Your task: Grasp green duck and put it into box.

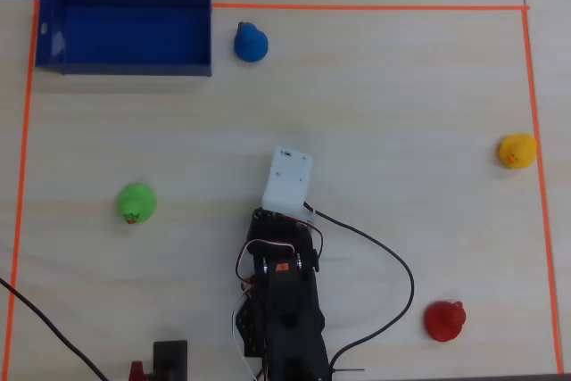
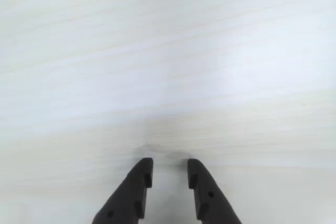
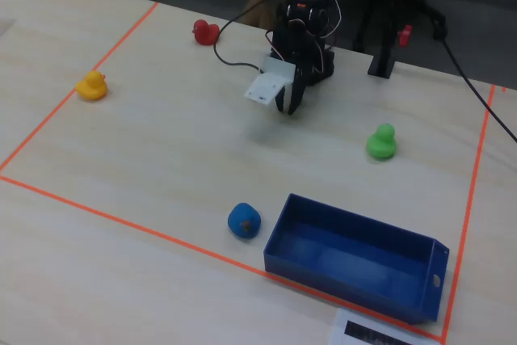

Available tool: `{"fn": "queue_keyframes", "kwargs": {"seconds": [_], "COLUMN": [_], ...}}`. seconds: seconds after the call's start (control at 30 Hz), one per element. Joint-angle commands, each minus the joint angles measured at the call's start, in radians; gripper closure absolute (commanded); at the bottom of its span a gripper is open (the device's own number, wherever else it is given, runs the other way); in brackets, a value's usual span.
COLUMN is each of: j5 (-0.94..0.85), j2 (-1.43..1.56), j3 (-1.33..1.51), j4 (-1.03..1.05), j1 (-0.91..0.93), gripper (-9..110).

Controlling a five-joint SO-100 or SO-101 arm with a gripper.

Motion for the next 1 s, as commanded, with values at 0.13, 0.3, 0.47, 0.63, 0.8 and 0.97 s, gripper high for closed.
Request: {"fn": "queue_keyframes", "kwargs": {"seconds": [0.13,0.3,0.47,0.63,0.8,0.97], "j5": [-0.038,-0.026,0.118,0.212,0.304,0.373], "j2": [-0.133,-0.617,-0.859,-1.089,-1.2,-1.302], "j3": [-0.087,-0.67,-1.046,-1.287,-1.235,-1.16], "j4": [-0.087,0.078,0.172,0.206,0.11,0.014], "j1": [0.031,-0.011,-0.221,-0.291,-0.403,-0.506], "gripper": [92,81,78,66,61,60]}}
